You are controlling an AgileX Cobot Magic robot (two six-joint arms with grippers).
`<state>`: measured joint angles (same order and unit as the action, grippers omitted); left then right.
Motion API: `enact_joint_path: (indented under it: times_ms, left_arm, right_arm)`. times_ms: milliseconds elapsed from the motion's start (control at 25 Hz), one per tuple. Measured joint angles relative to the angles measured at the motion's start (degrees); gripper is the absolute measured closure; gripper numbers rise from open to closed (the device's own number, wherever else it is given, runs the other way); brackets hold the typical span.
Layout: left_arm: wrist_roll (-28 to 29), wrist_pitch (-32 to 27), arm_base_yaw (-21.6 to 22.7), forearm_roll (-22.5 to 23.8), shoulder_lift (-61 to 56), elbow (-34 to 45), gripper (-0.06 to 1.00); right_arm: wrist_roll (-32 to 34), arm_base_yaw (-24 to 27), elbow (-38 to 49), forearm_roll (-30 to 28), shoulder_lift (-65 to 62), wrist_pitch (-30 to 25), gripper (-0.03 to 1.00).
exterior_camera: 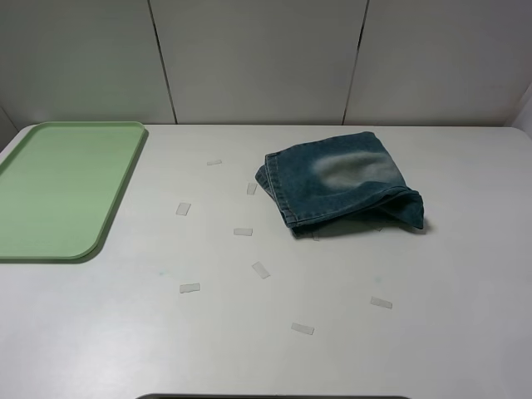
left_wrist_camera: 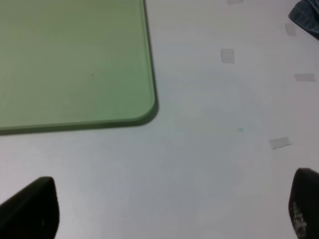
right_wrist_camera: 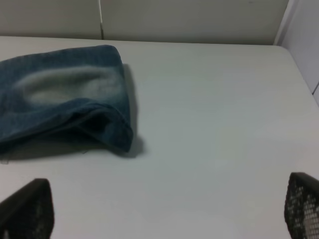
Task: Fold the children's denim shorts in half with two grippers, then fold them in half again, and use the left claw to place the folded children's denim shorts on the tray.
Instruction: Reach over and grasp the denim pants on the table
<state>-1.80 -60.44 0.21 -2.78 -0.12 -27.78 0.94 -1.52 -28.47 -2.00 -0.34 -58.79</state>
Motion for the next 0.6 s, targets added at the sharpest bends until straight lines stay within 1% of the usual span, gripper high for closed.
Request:
enact_joint_path:
  times_ms: [600]
  left_arm:
    - [-0.2, 0.0, 0.0, 0.0, 0.1, -0.1, 0.04]
  right_arm:
    - [0.1, 0.0, 0.0, 0.0, 0.0, 0.0, 0.27]
